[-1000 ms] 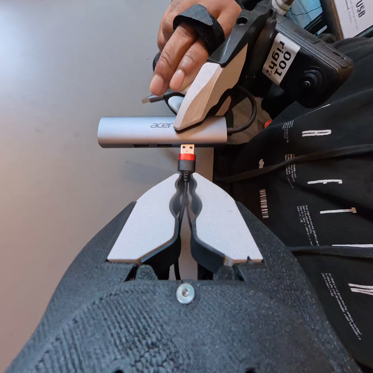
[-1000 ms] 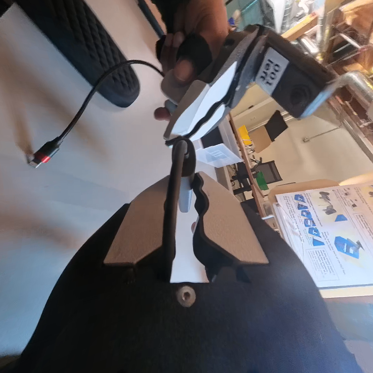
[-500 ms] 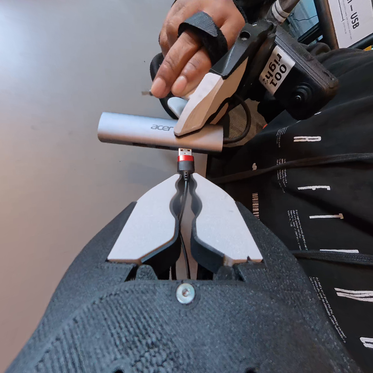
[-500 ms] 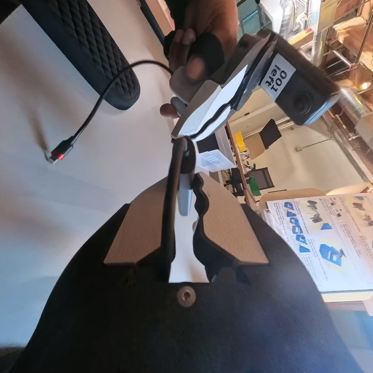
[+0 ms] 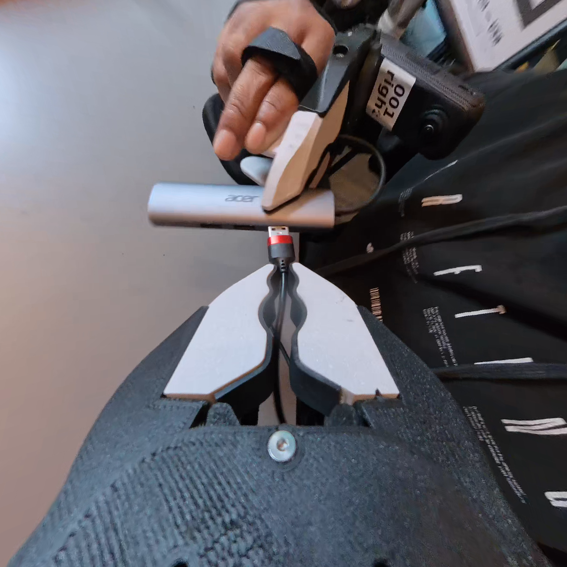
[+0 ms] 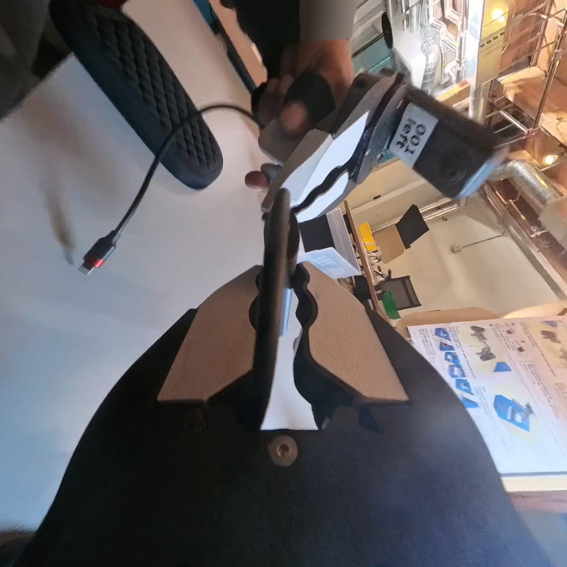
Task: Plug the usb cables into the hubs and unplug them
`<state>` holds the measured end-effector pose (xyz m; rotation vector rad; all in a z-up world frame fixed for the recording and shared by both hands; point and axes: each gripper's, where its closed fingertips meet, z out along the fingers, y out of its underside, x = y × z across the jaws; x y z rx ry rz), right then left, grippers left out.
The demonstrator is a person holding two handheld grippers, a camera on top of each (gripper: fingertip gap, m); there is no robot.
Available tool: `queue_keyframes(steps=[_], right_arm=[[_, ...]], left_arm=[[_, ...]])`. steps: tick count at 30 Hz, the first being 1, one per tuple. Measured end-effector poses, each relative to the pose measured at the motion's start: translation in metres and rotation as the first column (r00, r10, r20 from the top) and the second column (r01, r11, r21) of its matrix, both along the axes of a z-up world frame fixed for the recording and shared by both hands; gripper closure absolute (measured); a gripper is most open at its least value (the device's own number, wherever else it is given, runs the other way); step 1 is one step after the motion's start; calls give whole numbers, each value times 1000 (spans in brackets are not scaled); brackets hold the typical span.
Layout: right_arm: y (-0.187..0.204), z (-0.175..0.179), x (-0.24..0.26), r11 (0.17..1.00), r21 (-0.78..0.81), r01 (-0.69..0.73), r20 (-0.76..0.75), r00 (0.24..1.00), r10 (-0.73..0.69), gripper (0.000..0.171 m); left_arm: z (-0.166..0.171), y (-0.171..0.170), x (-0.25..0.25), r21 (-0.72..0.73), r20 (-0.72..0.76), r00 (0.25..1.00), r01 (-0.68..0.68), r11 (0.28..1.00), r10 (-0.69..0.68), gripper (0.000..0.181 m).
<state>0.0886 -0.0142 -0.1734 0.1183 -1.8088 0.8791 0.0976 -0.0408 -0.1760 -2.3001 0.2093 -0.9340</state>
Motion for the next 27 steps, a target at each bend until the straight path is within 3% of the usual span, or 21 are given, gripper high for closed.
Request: queue_keyframes(steps=[5, 18, 27], right_arm=[[9, 23, 3, 981, -191, -31, 34, 999, 39, 152], [-9, 23, 8, 989, -102, -103, 6, 995, 104, 153], [-17, 30, 16, 979, -129, -156, 10, 987, 159, 154]], left_arm=[[5, -4, -20, 24, 38, 996, -83, 996, 82, 176], [9, -7, -6, 5, 98, 994, -48, 999, 47, 177], [11, -12, -2, 14, 183, 983, -23, 1000, 20, 176]])
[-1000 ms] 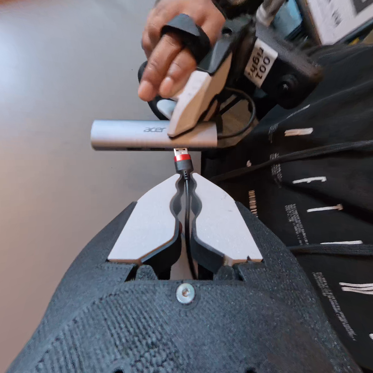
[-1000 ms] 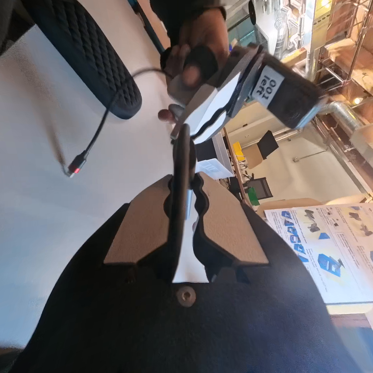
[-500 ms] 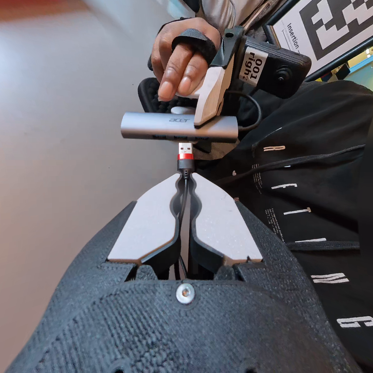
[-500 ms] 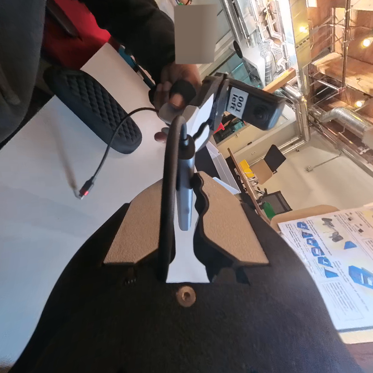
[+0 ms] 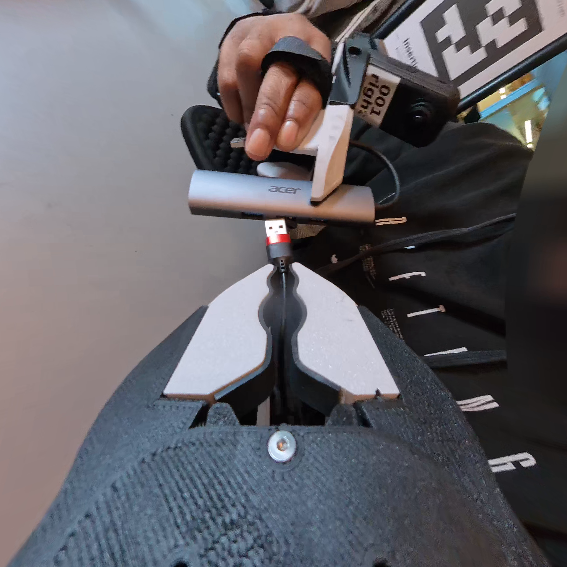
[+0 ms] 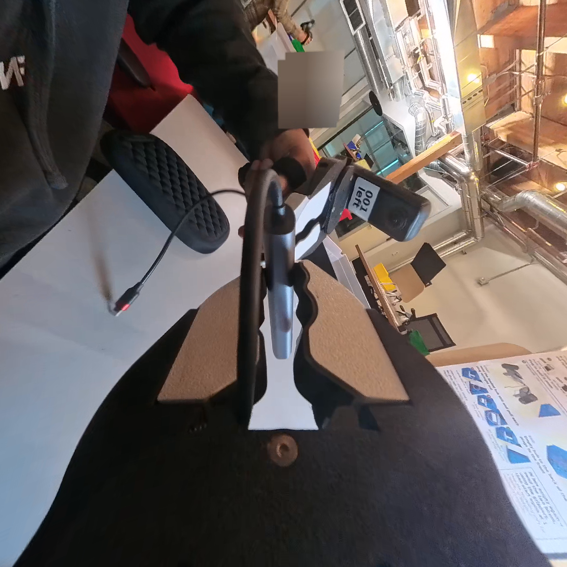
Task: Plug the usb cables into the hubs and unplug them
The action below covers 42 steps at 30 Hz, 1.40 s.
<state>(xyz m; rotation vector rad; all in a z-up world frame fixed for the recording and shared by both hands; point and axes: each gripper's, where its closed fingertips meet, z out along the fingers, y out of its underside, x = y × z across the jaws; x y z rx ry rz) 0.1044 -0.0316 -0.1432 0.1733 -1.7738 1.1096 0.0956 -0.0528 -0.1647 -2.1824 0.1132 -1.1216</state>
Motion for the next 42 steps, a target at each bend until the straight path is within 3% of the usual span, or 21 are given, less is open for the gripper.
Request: queue_keyframes(steps=[7, 12, 16, 19, 23, 26, 30, 36, 42], right_arm=[[-10, -1, 6, 998, -5, -60, 27, 998, 60, 154], [-19, 18, 20, 976, -126, -178, 73, 980, 188, 154], [-23, 27, 27, 954, -189, -231, 82, 965, 250, 153], [-18, 26, 26, 950, -208, -233, 119, 958, 261, 153], [-1, 25, 5, 977, -184, -105, 121, 984, 129, 153], [10, 7, -15, 999, -15, 31, 109, 994, -29, 149], [13, -9, -24, 987, 124, 107, 81, 990, -117, 152], [7, -23, -20, 972, 221, 74, 47, 995, -87, 154], [8, -26, -25, 959, 251, 133, -17, 991, -133, 153]], left_arm=[[3, -5, 8, 37, 64, 997, 39, 999, -41, 177], [19, -14, 23, 222, 23, 985, 163, 961, -172, 176], [25, -9, 28, 233, 190, 966, 128, 964, -174, 177], [24, -6, 28, 258, 205, 964, 111, 960, -167, 177], [24, 1, 17, 263, 211, 973, 30, 964, -88, 176], [23, 4, 10, 262, 218, 975, -14, 965, -45, 176], [14, 7, 6, 225, 161, 987, -47, 973, 10, 177], [2, 2, 8, 128, 42, 999, -29, 991, 24, 176], [-1, 2, 7, 81, 11, 997, -79, 994, 78, 177]])
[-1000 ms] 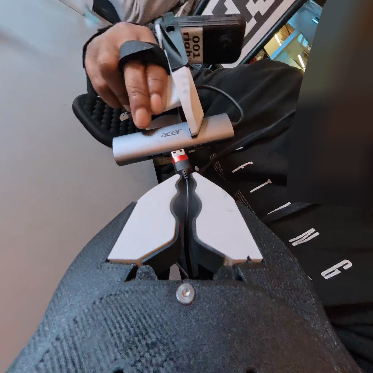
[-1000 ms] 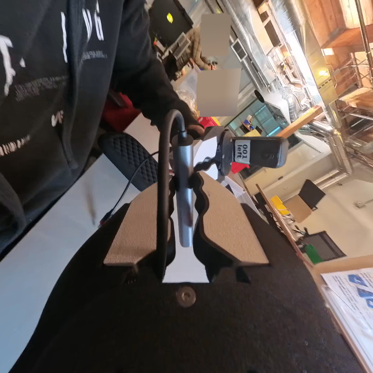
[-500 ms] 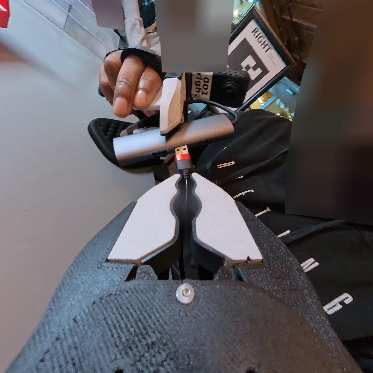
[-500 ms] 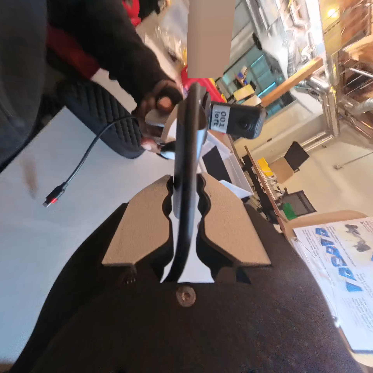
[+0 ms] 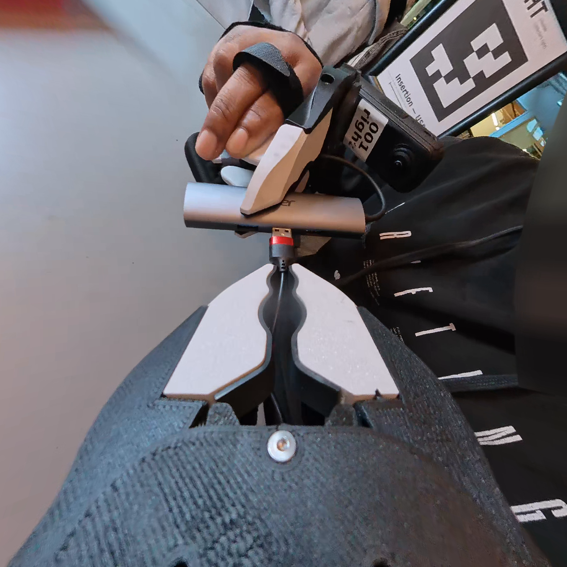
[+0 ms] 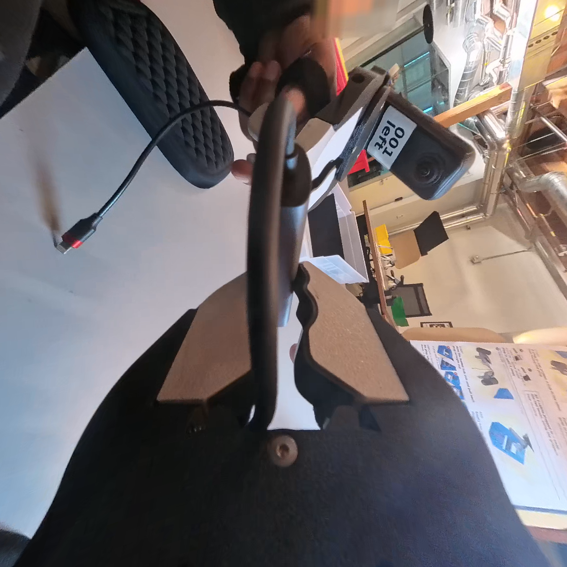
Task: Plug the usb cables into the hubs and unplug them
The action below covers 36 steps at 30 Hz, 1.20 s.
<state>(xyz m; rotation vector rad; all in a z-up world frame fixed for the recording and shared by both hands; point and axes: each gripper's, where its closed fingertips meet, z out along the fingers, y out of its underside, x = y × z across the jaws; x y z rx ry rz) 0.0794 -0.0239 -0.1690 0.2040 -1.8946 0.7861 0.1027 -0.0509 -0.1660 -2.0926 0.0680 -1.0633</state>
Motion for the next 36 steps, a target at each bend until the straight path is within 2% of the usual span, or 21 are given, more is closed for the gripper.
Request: queue_keyframes(steps=[6, 9, 11, 12, 13, 14, 19, 23, 26, 28, 29, 30, 31, 32, 35, 36], right_arm=[[1, -6, -4, 1000, 13, 25, -14, 1000, -25, 154], [-3, -4, 3, 998, -58, -21, 16, 1000, 22, 154], [0, -5, -1, 999, -54, 7, -4, 1000, -7, 154], [-2, -7, -2, 999, -50, 9, -2, 1000, -9, 154], [-3, -9, -2, 999, -39, 7, 1, 1000, -7, 153], [-2, -11, -2, 1000, -28, 15, -6, 1000, -15, 153], [4, -16, -5, 998, 48, 50, -34, 998, -49, 155], [18, -13, -17, 990, -25, 136, -45, 989, -137, 152], [36, -12, -23, 969, -35, 246, 7, 969, -246, 122], [36, -9, -18, 966, 10, 257, -2, 967, -256, 116], [33, -9, -16, 966, 52, 253, -18, 967, -253, 116], [30, -12, -14, 964, 99, 248, -16, 969, -247, 125], [30, -12, -14, 959, 138, 247, -25, 969, -246, 150], [34, -6, -15, 957, 151, 246, -36, 969, -244, 154], [66, 35, -24, 958, 40, 286, 56, 956, -287, 155], [87, 55, -31, 942, 28, 335, 46, 941, -336, 155]], left_arm=[[-3, 3, -2, -18, -46, 999, -30, 999, 29, 177], [0, 1, 6, 11, -33, 999, 19, 1000, -18, 177], [-7, 4, 3, -4, -51, 999, -5, 1000, 4, 177], [-8, 5, 10, -9, -18, 1000, 11, 1000, -11, 177], [-12, 4, 16, -18, -49, 998, 29, 999, -30, 176], [-14, 6, 13, -10, -101, 995, 11, 1000, -12, 176], [-20, 10, 9, -33, -93, 996, -1, 999, -2, 176], [-16, 20, -8, 19, -57, 995, -84, 996, 85, 176], [-18, 24, -23, 14, 14, 989, -149, 989, 149, 176], [-23, 27, -30, -2, 34, 983, -181, 983, 181, 176], [-24, 29, -30, -2, 40, 982, -183, 983, 183, 176], [-22, 32, -28, 12, 57, 984, -173, 985, 172, 176], [-19, 34, -27, 36, 55, 984, -173, 984, 171, 175], [-13, 36, -30, 86, 35, 984, -179, 980, 177, 171], [6, 41, -58, 201, -4, 954, -292, 935, 299, 122], [14, 40, -74, 254, -3, 931, -352, 901, 364, 116]])
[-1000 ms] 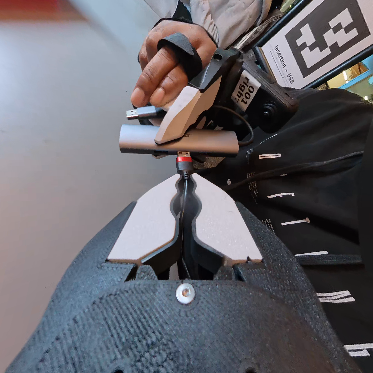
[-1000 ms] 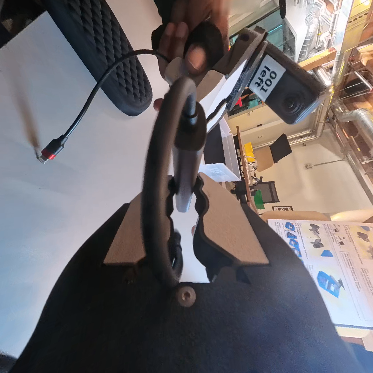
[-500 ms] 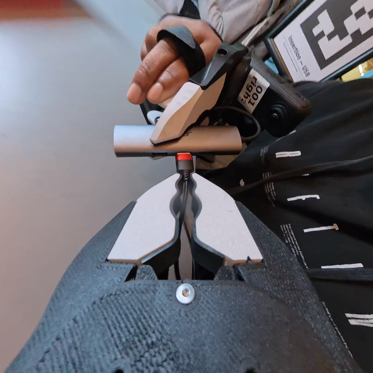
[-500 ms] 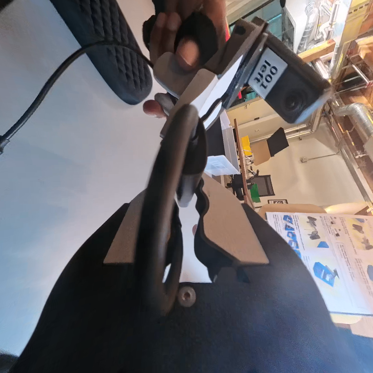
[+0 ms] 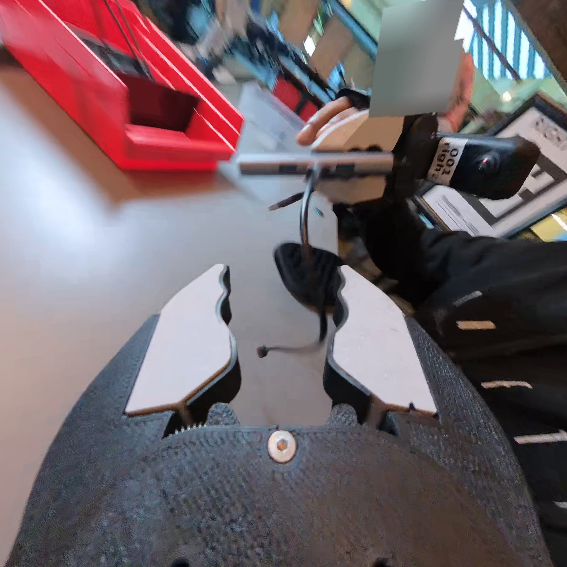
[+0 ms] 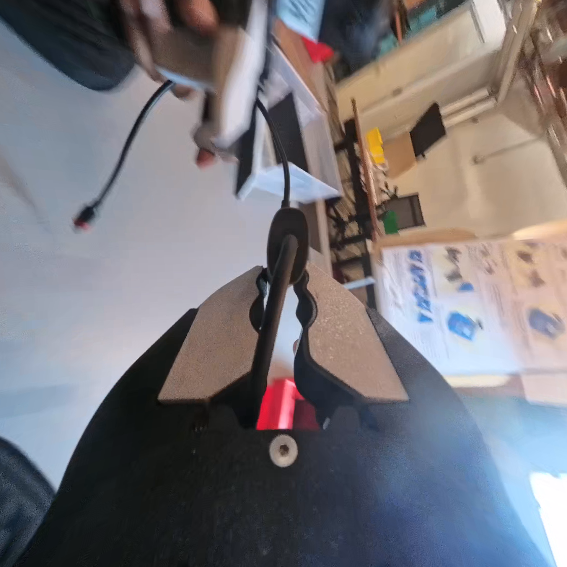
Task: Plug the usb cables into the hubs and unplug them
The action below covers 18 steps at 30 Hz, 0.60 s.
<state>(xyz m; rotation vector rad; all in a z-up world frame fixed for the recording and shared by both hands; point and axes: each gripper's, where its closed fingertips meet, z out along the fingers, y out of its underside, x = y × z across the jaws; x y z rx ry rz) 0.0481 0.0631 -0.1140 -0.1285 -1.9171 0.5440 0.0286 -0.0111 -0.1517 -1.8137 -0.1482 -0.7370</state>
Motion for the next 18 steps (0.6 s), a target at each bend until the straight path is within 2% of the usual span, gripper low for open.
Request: queue_keyframes(steps=[2, 4, 7, 9, 11, 16, 17, 18], right_arm=[[51, 39, -19, 992, -14, 126, -18, 992, -126, 155], [115, 66, -42, 954, -14, 298, 25, 954, -298, 155], [220, 77, -75, 821, 61, 567, 135, 811, -570, 154], [279, 70, -92, 716, 146, 682, 206, 687, -697, 154], [323, 58, -107, 641, 203, 740, 257, 591, -764, 154], [374, 7, -142, 547, 205, 811, 399, 441, -804, 154], [380, -6, -146, 526, 202, 826, 439, 404, -802, 147], [382, -20, -146, 505, 205, 838, 495, 357, -793, 128]], left_arm=[[5, -7, -31, 47, -75, 990, -115, 992, 118, 124], [0, -14, -53, 56, -113, 974, -193, 979, 199, 127], [-6, -22, -66, 94, -47, 969, -238, 967, 243, 130], [-8, -25, -70, 116, 12, 969, -245, 963, 246, 134], [-8, -27, -74, 122, 34, 967, -254, 960, 252, 136], [-13, -28, -81, 122, -3, 962, -270, 955, 272, 137], [-15, -29, -81, 115, -8, 962, -270, 956, 273, 137], [-17, -29, -83, 109, -20, 960, -275, 955, 278, 136]])
